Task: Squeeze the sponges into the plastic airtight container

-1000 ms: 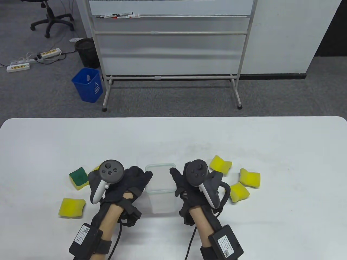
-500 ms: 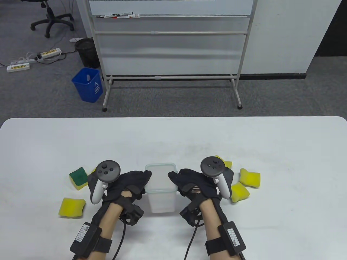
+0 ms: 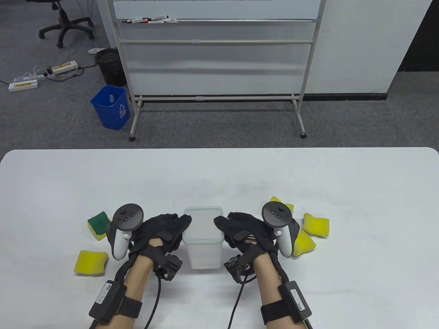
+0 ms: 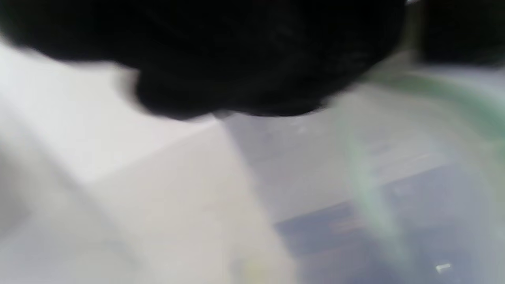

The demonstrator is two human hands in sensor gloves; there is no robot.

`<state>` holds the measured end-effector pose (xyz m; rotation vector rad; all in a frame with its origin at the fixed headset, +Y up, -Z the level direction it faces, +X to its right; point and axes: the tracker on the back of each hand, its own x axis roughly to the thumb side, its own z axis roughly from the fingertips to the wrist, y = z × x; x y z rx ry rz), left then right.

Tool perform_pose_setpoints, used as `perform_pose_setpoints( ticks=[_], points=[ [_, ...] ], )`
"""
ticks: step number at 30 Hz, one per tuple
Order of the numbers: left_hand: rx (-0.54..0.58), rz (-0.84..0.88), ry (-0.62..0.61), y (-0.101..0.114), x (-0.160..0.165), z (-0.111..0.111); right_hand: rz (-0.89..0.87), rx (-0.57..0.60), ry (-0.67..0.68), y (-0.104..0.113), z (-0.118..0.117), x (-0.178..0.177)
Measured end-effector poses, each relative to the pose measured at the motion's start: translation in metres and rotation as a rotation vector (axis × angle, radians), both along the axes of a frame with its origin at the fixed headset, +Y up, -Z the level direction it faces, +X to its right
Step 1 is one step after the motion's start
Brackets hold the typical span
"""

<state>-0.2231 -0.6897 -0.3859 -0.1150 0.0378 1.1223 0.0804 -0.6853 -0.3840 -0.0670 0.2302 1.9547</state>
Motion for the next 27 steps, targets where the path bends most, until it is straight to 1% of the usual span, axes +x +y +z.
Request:
perform_pose_setpoints(
  ticks=[1,5,8,14,17,19,21,23,25,27],
  points=[
    [0.048,-0.058,-0.023,0.002,0.0,0.0,0.005,0.015,-0.015,0.001,0.0,-0.001],
    [0.054,-0.091,-0.019,0.006,0.0,0.002,0.031,0.033,-0.027,0.004,0.002,-0.001],
    [0.056,-0.102,-0.006,0.007,0.001,0.004,0.1,0.08,-0.053,0.01,0.005,-0.003],
    [0.101,-0.22,0.042,0.018,0.003,0.009,0.21,0.146,-0.079,0.019,0.01,-0.006],
    [0.135,-0.268,0.063,0.03,0.003,0.014,0.275,0.227,-0.089,0.029,0.015,-0.008],
    [0.196,-0.242,0.062,0.047,0.003,0.02,0.243,0.279,-0.098,0.043,0.022,-0.007],
    [0.263,-0.235,0.044,0.066,0.004,0.031,0.155,0.349,-0.095,0.059,0.029,-0.004],
    [0.304,-0.198,0.012,0.078,0.007,0.038,0.082,0.401,-0.078,0.073,0.036,0.002],
    [0.301,-0.116,-0.037,0.082,0.01,0.041,0.042,0.4,-0.056,0.08,0.039,0.008],
    [0.279,-0.012,-0.102,0.08,0.013,0.042,0.009,0.37,-0.013,0.084,0.042,0.017]
  ],
)
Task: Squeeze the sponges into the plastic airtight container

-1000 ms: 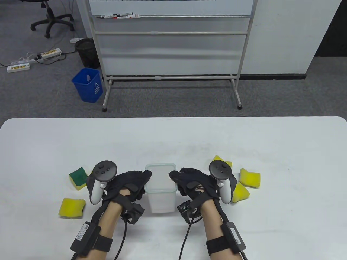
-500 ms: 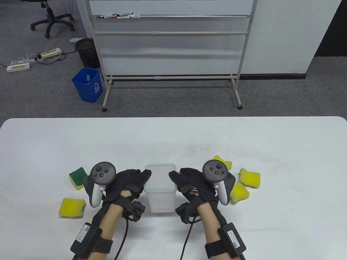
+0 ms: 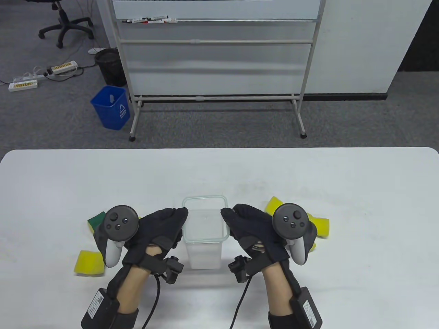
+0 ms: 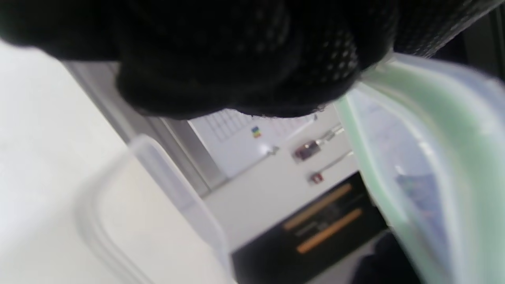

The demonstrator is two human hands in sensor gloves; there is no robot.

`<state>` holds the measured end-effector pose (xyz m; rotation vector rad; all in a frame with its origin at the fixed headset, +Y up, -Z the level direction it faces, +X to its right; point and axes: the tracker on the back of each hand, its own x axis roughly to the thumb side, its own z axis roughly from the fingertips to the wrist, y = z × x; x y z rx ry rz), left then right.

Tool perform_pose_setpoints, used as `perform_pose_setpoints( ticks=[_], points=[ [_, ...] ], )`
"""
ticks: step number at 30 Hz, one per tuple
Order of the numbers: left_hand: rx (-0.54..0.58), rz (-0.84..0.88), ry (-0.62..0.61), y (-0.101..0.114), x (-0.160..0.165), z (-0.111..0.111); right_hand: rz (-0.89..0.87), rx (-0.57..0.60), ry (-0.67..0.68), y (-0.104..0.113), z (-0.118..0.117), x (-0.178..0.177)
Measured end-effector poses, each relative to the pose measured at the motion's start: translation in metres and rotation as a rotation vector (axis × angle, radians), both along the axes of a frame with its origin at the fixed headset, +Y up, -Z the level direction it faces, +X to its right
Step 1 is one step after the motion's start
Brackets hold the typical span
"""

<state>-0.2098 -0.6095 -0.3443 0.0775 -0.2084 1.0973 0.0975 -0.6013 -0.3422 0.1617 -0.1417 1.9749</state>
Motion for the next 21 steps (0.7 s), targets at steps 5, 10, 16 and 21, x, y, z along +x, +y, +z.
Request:
perform_pose_setpoints(
  ticks=[5,10,16,21],
  points=[
    [0.014,0.015,-0.054,0.0,0.007,0.003,-0.084,-0.008,0.016,0.002,0.0,0.025],
    [0.181,-0.158,0.11,0.013,-0.012,0.01,-0.09,-0.09,-0.086,-0.013,0.001,0.075],
    [0.345,-0.543,0.209,-0.013,-0.027,0.015,0.132,-0.237,-0.21,-0.062,0.001,0.105],
    [0.286,-0.739,0.238,-0.056,-0.037,0.015,0.333,-0.377,-0.226,-0.1,0.001,0.094]
  ],
)
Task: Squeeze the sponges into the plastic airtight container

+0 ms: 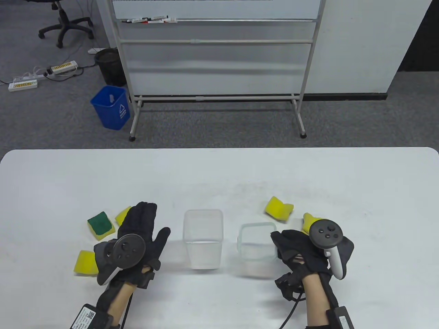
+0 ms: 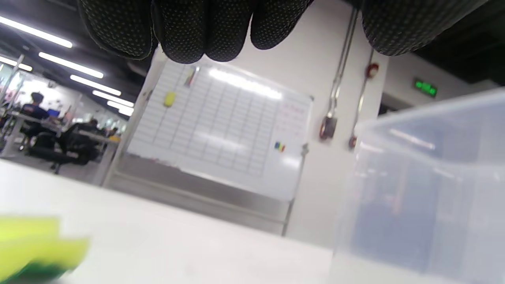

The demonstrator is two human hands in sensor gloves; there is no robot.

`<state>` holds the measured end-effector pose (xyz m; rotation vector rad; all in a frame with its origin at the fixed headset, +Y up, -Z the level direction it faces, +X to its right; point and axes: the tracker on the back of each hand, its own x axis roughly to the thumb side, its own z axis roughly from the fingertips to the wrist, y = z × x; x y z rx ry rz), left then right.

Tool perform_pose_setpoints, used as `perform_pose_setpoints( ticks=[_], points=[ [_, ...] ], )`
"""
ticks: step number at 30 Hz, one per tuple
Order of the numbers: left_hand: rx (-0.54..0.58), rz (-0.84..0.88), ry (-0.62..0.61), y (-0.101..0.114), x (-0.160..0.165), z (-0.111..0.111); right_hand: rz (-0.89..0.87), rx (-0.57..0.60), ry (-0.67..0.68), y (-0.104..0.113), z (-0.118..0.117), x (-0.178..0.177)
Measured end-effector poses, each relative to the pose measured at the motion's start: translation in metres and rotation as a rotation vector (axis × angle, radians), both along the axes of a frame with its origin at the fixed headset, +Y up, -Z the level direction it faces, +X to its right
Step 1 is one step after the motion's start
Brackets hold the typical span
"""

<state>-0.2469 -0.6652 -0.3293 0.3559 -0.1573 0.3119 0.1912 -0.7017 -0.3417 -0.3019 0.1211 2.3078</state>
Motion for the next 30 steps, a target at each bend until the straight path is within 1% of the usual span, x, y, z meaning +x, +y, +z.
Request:
perform_pose_setpoints(
  ticks=[1,5,10,12,14,16,20,23,25,27,28,30],
  points=[
    [-0.033,-0.003,-0.004,-0.004,-0.001,0.0,0.041,-0.013,0.006,-0.002,0.001,-0.005],
    [-0.076,0.011,0.007,-0.017,-0.005,-0.002,0.172,-0.075,0.03,-0.012,-0.001,-0.018],
    [-0.086,-0.039,0.018,-0.02,-0.004,-0.003,0.393,-0.179,0.045,-0.025,-0.004,-0.03],
    [-0.086,-0.042,0.024,-0.021,-0.005,-0.003,0.519,-0.207,0.035,-0.025,-0.004,-0.036],
    [-0.091,-0.064,0.039,-0.023,-0.006,-0.004,0.604,-0.251,0.032,-0.027,-0.004,-0.042],
    [-0.084,-0.113,0.056,-0.023,-0.004,-0.003,0.637,-0.291,0.037,-0.032,-0.005,-0.046],
    [-0.076,-0.169,0.048,-0.023,0.002,-0.003,0.68,-0.338,0.034,-0.039,-0.006,-0.048],
    [-0.086,-0.175,0.045,-0.024,0.003,-0.003,0.686,-0.352,0.026,-0.038,-0.005,-0.047],
    [-0.086,-0.167,0.045,-0.024,0.002,-0.003,0.675,-0.356,0.015,-0.033,-0.003,-0.044],
    [-0.086,-0.163,0.049,-0.023,0.001,-0.003,0.652,-0.337,-0.012,-0.024,0.0,-0.039],
    [-0.087,-0.159,0.049,-0.023,0.001,-0.003,0.63,-0.282,-0.039,-0.015,0.002,-0.033],
    [-0.089,-0.154,0.049,-0.023,0.0,-0.003,0.594,-0.183,-0.098,-0.004,0.005,-0.024]
  ],
)
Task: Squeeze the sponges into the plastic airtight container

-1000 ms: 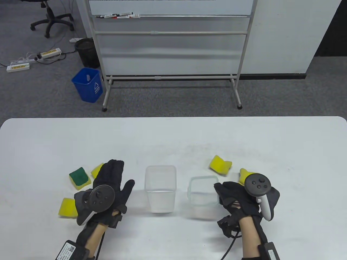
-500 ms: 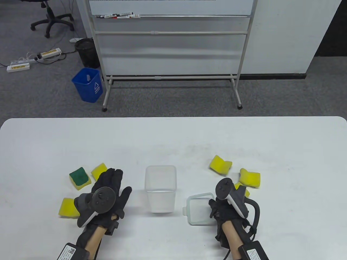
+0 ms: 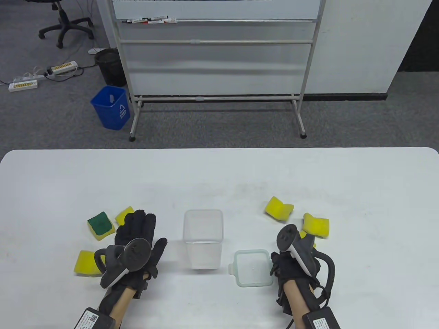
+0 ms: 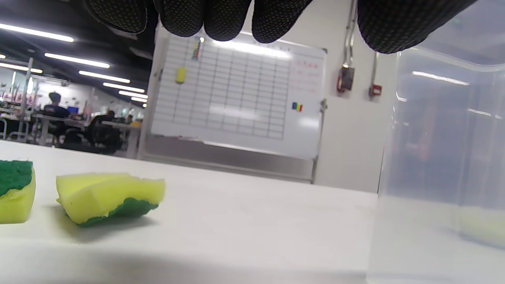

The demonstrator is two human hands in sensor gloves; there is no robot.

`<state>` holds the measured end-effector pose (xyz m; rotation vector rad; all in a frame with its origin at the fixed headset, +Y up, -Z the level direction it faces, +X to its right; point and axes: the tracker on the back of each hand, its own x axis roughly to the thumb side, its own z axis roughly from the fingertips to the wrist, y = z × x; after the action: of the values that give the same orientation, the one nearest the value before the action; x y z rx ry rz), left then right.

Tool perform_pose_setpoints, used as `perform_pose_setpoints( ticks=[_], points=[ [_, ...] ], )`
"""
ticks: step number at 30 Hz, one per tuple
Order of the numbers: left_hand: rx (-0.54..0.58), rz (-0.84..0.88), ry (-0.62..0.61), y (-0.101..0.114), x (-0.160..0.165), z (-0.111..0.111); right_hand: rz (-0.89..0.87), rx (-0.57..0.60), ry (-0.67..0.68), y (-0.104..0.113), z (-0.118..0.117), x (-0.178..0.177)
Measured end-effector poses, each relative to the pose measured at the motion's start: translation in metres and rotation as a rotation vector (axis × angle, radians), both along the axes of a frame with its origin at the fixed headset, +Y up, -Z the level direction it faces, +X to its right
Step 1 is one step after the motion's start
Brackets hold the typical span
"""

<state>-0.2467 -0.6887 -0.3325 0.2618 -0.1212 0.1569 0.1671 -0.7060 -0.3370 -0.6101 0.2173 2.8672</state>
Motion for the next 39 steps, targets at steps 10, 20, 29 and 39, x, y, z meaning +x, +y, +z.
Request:
perform_pose_setpoints(
  ticks=[10,20,29,39],
  points=[
    [-0.013,-0.003,-0.007,0.0,0.001,0.0,-0.048,0.063,0.072,-0.015,-0.006,0.011],
    [-0.019,0.003,-0.014,0.0,0.002,0.0,0.012,0.066,0.085,-0.031,-0.015,0.011],
    [0.032,0.125,-0.051,0.007,0.004,0.005,-0.301,0.46,0.184,0.008,0.0,0.0],
    [0.099,0.487,-0.151,0.023,0.008,0.019,-0.714,0.707,0.466,0.078,0.009,-0.067]
  ],
)
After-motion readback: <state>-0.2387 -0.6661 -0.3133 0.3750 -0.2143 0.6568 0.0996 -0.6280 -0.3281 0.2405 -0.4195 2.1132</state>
